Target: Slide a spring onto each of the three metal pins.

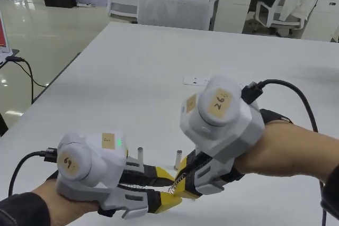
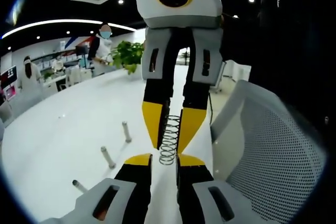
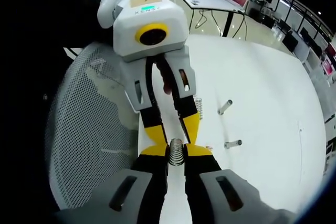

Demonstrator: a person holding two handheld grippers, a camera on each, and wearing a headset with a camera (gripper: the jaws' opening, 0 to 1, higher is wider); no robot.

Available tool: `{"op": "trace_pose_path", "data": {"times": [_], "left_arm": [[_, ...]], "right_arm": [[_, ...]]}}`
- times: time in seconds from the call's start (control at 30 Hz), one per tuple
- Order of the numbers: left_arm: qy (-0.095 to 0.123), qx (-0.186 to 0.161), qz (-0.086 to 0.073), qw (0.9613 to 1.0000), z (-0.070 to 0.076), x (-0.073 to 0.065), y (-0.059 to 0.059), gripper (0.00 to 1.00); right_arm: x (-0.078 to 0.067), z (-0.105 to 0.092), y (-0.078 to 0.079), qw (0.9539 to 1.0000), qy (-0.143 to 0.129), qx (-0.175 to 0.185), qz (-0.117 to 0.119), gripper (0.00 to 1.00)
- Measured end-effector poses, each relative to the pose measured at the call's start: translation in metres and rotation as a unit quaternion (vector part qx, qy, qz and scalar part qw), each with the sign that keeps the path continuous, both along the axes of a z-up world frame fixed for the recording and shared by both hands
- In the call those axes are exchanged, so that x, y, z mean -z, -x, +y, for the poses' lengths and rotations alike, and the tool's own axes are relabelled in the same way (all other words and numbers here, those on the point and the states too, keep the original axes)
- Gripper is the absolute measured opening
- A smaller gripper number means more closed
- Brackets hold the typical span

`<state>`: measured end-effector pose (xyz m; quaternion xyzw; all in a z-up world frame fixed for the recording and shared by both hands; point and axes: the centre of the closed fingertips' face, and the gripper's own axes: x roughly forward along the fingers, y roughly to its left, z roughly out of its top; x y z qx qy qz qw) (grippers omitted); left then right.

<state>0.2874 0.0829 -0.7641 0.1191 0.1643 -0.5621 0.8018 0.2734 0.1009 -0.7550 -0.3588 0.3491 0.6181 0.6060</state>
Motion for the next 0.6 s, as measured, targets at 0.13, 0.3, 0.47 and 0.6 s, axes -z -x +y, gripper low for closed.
{"op": "trace_pose_path", "data": {"times": [0.13, 0.3, 0.47, 0.6], "left_arm": [[0.003, -0.012, 0.006, 0.9999, 0.006, 0.001, -0.003, 0.14], [0.009, -0.033, 0.018, 0.9993, 0.015, 0.002, -0.008, 0.21], [0.015, -0.046, 0.021, 0.9986, 0.022, 0.001, -0.012, 0.27], [0.019, -0.062, 0.031, 0.9974, 0.028, 0.001, -0.015, 0.33]], "right_arm": [[0.000, -0.004, -0.004, 1.0000, 0.003, 0.005, -0.003, 0.08], [-0.001, -0.014, -0.012, 0.9998, 0.009, 0.017, -0.007, 0.08], [-0.004, -0.024, -0.021, 0.9993, 0.012, 0.033, -0.010, 0.08], [-0.007, -0.035, -0.031, 0.9985, 0.017, 0.049, -0.014, 0.08]]}}
